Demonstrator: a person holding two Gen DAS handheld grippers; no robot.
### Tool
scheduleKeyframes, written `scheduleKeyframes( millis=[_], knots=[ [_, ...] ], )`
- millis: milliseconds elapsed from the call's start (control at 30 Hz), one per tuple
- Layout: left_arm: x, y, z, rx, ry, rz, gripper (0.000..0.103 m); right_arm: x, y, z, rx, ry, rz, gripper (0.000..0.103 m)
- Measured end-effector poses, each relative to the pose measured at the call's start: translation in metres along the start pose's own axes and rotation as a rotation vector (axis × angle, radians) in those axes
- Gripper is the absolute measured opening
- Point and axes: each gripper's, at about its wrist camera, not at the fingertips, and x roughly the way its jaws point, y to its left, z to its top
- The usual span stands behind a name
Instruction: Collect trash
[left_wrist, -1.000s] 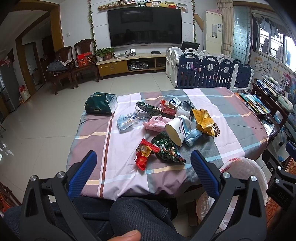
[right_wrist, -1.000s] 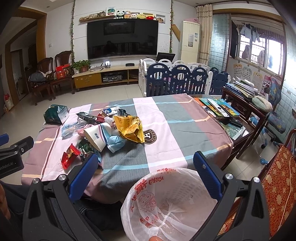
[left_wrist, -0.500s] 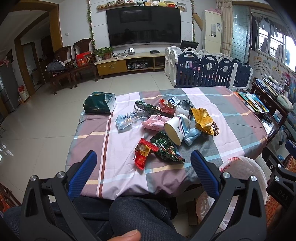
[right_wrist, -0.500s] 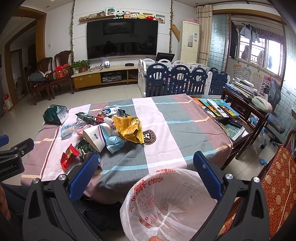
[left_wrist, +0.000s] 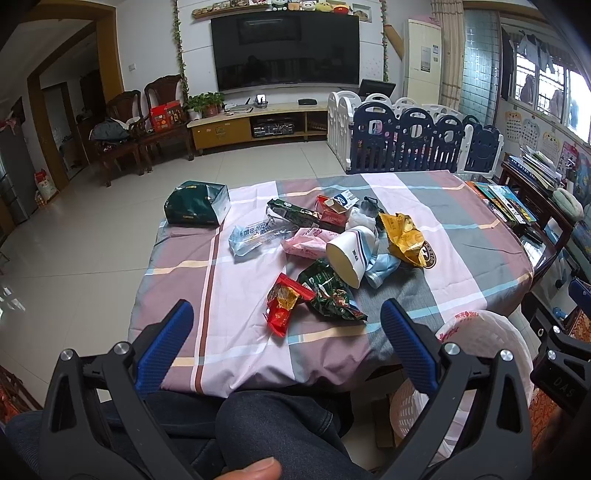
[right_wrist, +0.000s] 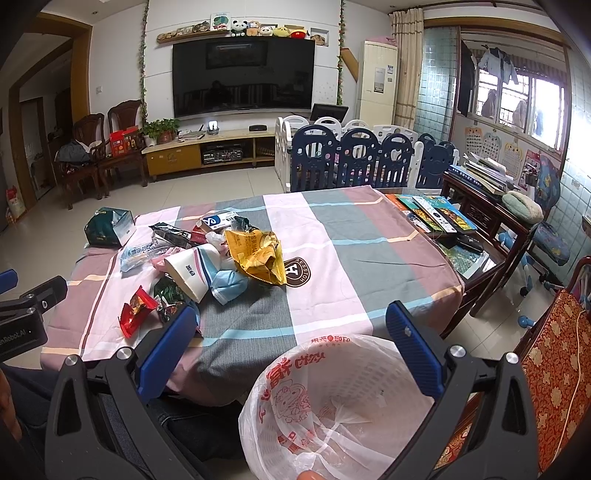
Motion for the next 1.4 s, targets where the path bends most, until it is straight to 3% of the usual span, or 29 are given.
scheduleKeyframes(
  millis=[233, 333, 467, 500, 567, 667, 833, 867, 900, 967, 1000, 1133, 1267, 1400],
  knots=[
    [0.007, 0.003, -0.002, 0.008, 0.009, -0.006, 0.100, 0.004, -0.002, 0.000, 0.003, 0.004, 0.002, 0.100],
    [0.026, 0.040, 0.002, -0.111, 0.044, 0.110, 0.100, 0.023, -0.004, 0.001, 0.006, 0.043, 0.036, 0.100],
    [0.061, 0.094, -0.007, -0.325, 0.140, 0.180, 0.100, 0.074, 0.009, -0.009, 0.013, 0.164, 0.167, 0.099],
    [0.067, 0.100, -0.008, -0.356, 0.156, 0.185, 0.099, 0.087, 0.017, -0.012, 0.005, 0.190, 0.198, 0.093],
    [0.076, 0.103, -0.009, -0.363, 0.161, 0.201, 0.093, 0.109, 0.036, -0.018, -0.010, 0.219, 0.245, 0.084],
    [0.088, 0.100, -0.006, -0.326, 0.164, 0.232, 0.087, 0.137, 0.071, -0.021, -0.047, 0.251, 0.373, 0.082],
    [0.124, 0.111, -0.007, -0.385, 0.213, 0.165, 0.087, 0.180, 0.135, -0.030, -0.226, 0.320, 0.429, 0.082],
    [0.131, 0.112, -0.009, -0.397, 0.223, 0.148, 0.087, 0.189, 0.142, -0.033, -0.248, 0.339, 0.428, 0.073],
    [0.138, 0.113, -0.011, -0.410, 0.238, 0.134, 0.087, 0.196, 0.147, -0.037, -0.268, 0.362, 0.446, 0.047],
    [0.150, 0.111, -0.017, -0.427, 0.263, 0.103, 0.088, 0.203, 0.150, -0.044, -0.292, 0.412, 0.465, 0.028],
    [0.155, 0.109, -0.019, -0.429, 0.274, 0.090, 0.089, 0.200, 0.148, -0.046, -0.295, 0.410, 0.479, 0.022],
    [0.176, 0.095, -0.021, -0.396, 0.312, 0.052, 0.090, 0.179, 0.131, -0.048, -0.287, 0.385, 0.549, 0.017],
    [0.202, 0.084, -0.025, -0.412, 0.360, -0.035, 0.090, 0.157, 0.104, -0.052, -0.242, 0.384, 0.547, 0.016],
    [0.219, 0.060, -0.025, -0.324, 0.365, -0.042, 0.090, 0.145, 0.082, -0.054, -0.194, 0.364, 0.535, 0.013]
  ],
)
